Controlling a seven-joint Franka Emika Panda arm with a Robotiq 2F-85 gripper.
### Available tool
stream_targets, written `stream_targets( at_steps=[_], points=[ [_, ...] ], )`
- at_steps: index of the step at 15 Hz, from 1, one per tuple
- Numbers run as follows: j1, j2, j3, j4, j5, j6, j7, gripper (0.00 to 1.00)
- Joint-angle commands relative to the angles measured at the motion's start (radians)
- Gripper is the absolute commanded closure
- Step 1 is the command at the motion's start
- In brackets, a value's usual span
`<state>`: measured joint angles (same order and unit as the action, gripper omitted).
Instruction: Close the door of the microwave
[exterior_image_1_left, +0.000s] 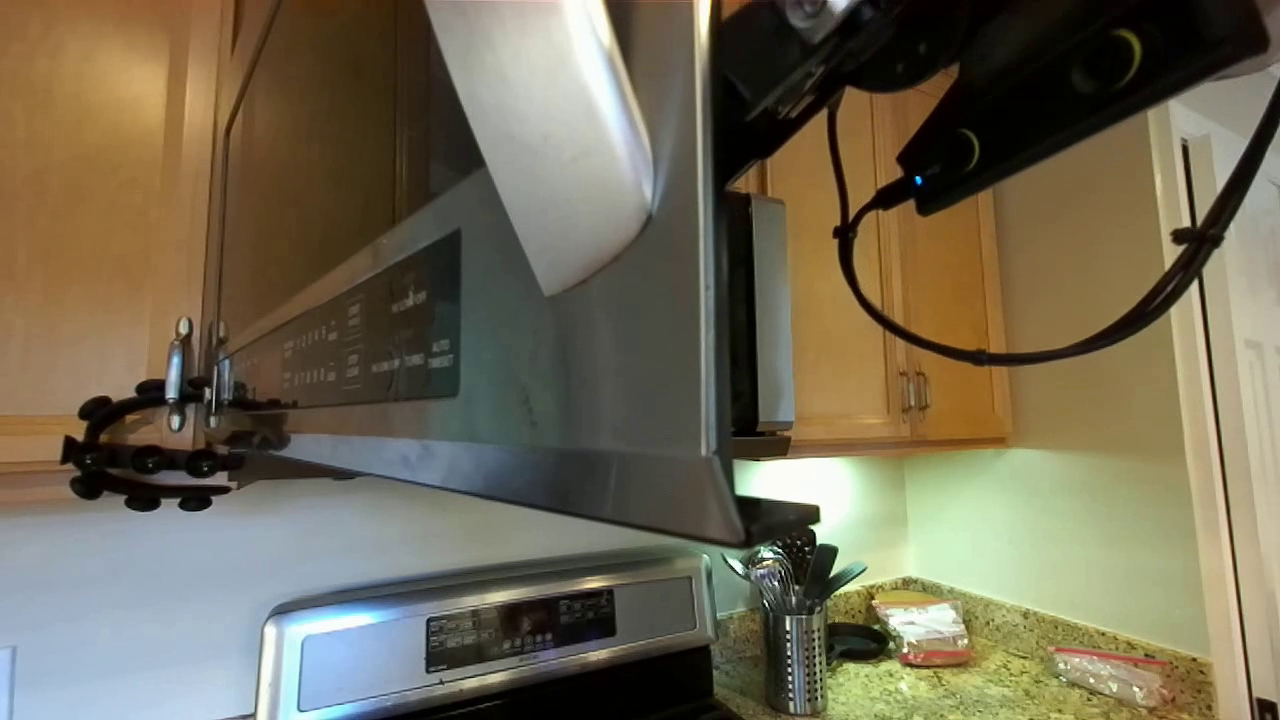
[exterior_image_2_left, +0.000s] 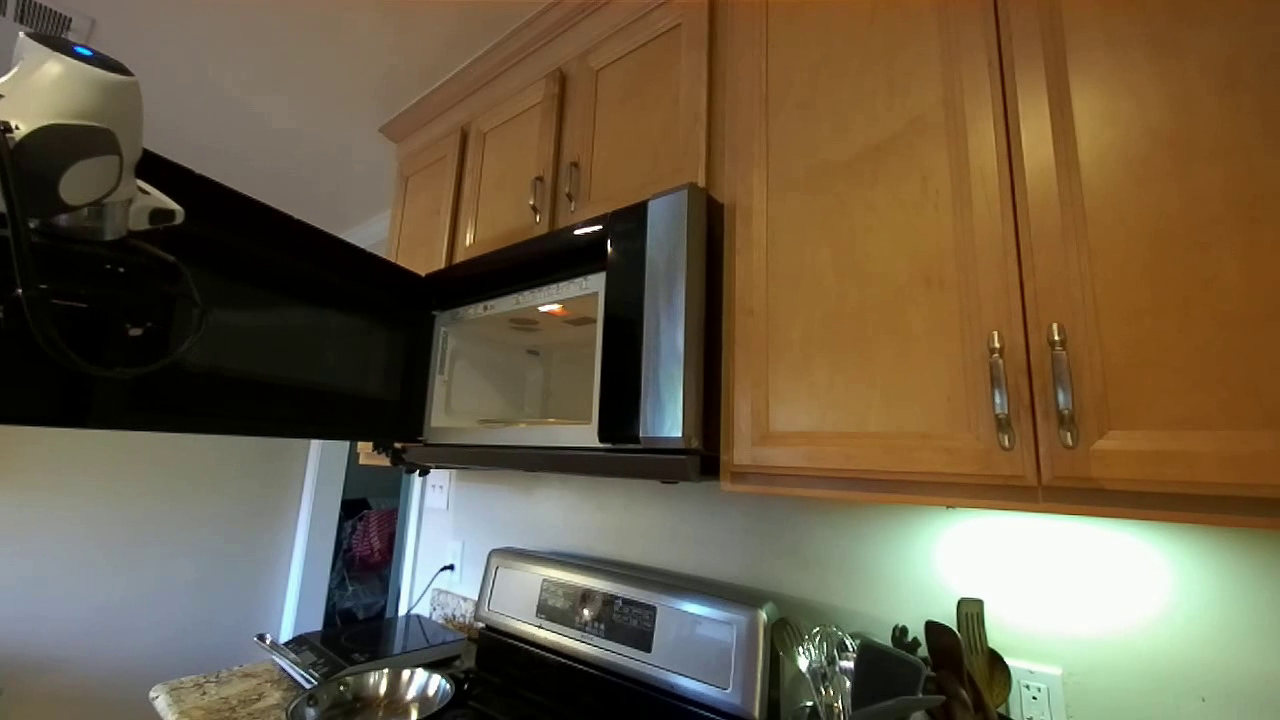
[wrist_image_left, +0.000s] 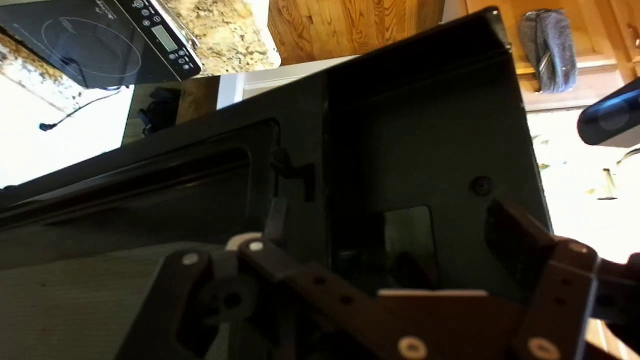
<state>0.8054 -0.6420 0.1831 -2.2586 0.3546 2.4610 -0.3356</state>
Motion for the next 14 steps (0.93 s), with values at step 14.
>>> stream_targets(
  at_steps=[14],
  points=[
    [0.042, 0.047, 0.030, 0.074, -0.068, -0.010, 0.029, 0.00]
  ],
)
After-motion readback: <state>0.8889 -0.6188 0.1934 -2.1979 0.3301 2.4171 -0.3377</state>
